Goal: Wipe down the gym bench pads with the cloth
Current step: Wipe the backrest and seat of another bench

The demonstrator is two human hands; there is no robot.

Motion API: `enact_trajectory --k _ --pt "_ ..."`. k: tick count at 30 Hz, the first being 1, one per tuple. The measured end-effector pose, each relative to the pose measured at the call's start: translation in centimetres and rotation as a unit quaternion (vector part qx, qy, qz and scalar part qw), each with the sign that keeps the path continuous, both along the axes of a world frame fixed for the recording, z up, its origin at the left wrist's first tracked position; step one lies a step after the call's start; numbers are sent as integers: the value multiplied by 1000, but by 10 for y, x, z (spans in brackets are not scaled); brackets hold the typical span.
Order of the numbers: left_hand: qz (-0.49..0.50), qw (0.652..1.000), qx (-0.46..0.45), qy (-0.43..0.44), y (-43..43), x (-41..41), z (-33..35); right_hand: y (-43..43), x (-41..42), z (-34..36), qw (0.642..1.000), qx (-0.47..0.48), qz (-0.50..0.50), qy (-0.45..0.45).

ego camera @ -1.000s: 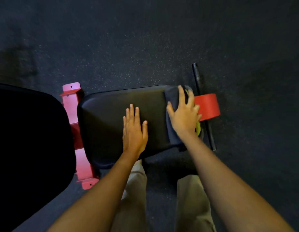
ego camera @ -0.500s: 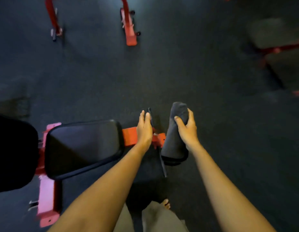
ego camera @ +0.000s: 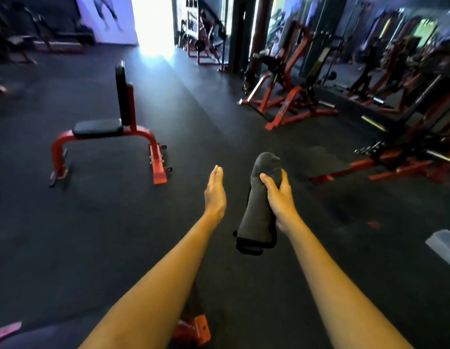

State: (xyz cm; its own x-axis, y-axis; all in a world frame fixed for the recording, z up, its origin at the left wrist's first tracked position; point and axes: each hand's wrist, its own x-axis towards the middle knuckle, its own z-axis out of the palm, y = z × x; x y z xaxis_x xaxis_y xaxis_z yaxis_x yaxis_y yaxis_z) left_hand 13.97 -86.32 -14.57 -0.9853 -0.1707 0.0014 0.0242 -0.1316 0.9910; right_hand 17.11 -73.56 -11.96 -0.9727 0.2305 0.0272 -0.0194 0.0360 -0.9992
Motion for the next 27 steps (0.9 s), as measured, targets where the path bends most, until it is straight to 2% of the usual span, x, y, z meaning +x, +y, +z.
enact_trajectory --k 7,10,18,21,24,27 --pt "1 998 47 38 32 -130 27 27 -128 28 998 29 43 39" --pt "41 997 42 46 32 -206 44 25 -213 43 995 29 82 46" --pt "118 992 31 43 -8 -362 69 -9 -391 61 985 10 156 77" --pt "148 988 32 26 -28 -417 62 -29 -460 45 981 34 177 72" --pt "189 982 24 8 -66 -494 28 -54 -524 35 972 57 214 81" --pt "241 970 18 13 -100 -546 30 -86 -588 36 960 62 258 89"
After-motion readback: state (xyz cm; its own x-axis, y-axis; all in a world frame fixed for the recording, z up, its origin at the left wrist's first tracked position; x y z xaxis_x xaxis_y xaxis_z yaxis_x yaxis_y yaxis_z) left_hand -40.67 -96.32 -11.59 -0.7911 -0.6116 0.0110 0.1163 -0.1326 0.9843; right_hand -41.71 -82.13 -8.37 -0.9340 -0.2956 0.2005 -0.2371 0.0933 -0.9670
